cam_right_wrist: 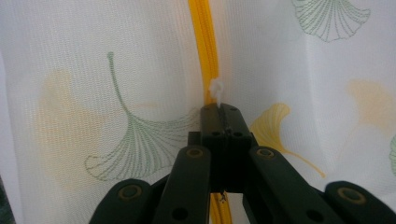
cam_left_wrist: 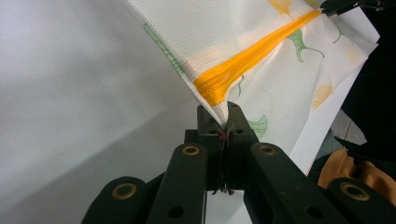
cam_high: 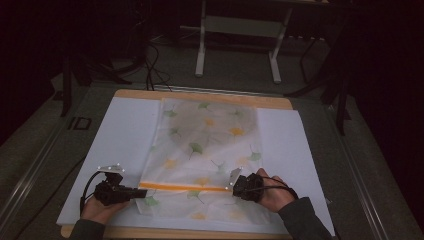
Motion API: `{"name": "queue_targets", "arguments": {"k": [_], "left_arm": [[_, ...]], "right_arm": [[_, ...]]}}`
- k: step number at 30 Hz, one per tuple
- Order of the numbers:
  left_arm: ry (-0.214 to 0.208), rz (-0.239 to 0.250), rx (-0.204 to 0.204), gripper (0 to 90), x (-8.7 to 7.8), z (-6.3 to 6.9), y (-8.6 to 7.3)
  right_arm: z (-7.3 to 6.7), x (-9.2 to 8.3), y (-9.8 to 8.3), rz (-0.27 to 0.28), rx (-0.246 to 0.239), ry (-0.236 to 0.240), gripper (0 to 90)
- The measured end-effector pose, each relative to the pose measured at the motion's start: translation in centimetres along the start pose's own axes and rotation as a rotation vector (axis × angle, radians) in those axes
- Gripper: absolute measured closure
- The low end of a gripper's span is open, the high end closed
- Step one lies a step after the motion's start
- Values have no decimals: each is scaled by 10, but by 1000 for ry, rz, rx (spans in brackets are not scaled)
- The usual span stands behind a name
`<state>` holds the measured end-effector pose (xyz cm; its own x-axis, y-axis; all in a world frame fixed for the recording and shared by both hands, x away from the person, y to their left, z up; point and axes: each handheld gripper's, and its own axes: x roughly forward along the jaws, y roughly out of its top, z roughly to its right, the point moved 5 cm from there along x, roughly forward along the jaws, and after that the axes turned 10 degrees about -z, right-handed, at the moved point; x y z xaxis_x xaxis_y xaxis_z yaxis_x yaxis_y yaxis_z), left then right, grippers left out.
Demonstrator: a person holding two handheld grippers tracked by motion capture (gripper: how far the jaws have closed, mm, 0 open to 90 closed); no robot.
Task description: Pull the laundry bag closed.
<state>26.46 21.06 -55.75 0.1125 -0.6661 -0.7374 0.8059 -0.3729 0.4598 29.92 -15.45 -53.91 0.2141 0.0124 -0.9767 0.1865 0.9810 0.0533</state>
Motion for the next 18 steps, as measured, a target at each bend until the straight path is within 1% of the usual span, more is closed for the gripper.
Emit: {"name": "queue_targets", "arguments": {"k": [7, 9, 14, 18], "left_arm": [[3, 0, -1, 886, 0, 0, 0], [11, 0, -1, 886, 0, 0, 0], [10, 0, -1, 886, -1, -1, 0], [8, 0, -1, 886, -1, -1, 0]], "right_arm": [[-1, -1, -7, 2, 10, -7, 900], [-1, -1, -9, 6, 15, -4, 900], [0, 0, -14, 2, 17, -10, 900], [1, 0, -19, 0, 31, -8, 900]]}}
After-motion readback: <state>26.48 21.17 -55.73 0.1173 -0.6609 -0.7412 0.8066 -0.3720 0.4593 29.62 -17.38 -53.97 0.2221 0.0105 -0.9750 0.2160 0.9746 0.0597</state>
